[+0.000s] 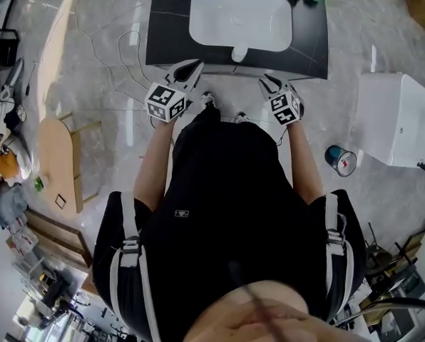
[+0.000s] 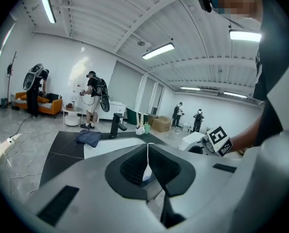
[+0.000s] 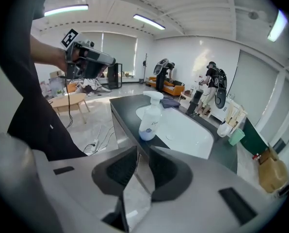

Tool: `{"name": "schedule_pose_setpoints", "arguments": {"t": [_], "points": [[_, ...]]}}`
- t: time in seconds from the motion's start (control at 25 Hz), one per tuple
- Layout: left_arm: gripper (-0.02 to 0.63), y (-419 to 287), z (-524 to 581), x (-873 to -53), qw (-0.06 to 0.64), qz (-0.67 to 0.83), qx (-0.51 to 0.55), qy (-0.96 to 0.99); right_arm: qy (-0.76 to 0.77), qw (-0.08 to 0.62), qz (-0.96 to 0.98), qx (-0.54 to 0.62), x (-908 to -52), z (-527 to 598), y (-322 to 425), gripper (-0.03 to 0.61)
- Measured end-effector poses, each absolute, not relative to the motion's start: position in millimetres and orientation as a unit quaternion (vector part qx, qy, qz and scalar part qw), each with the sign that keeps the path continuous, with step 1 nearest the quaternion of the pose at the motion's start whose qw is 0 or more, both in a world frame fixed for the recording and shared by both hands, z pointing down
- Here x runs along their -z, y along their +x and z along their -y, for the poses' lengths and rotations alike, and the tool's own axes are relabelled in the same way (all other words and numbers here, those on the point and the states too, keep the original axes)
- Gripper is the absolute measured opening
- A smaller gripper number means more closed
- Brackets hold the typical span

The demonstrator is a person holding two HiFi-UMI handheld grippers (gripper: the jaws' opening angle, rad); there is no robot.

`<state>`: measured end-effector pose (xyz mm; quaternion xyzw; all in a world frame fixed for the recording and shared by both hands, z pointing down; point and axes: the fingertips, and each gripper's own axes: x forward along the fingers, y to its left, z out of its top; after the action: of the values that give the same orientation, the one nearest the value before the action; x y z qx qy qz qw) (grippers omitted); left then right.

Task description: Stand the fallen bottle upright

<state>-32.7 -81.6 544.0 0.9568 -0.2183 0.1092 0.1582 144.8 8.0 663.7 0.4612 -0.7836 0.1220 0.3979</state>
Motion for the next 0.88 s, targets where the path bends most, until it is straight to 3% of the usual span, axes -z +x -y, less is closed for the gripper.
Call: {"name": "schedule_pose_setpoints", "arguments": {"t": [0.16,0.36,0.88], "points": [[0.015,-28,53,-537,0.155,0.241,-0.104,0.952,0.453,0.369,0.803,-0.113,-644,-26,150,0.077],[0.017,-23,16,-542,0.160,0.269,-0.104,0.944,0.452,0.308,0.827,-0.130,-622,-41,158,0.069],[0.015,-1,-29,-546,0.165,0.304,-0.097,0.933,0.421,0.305,0.846,-0.116,-622,-68,174,0.069]]}}
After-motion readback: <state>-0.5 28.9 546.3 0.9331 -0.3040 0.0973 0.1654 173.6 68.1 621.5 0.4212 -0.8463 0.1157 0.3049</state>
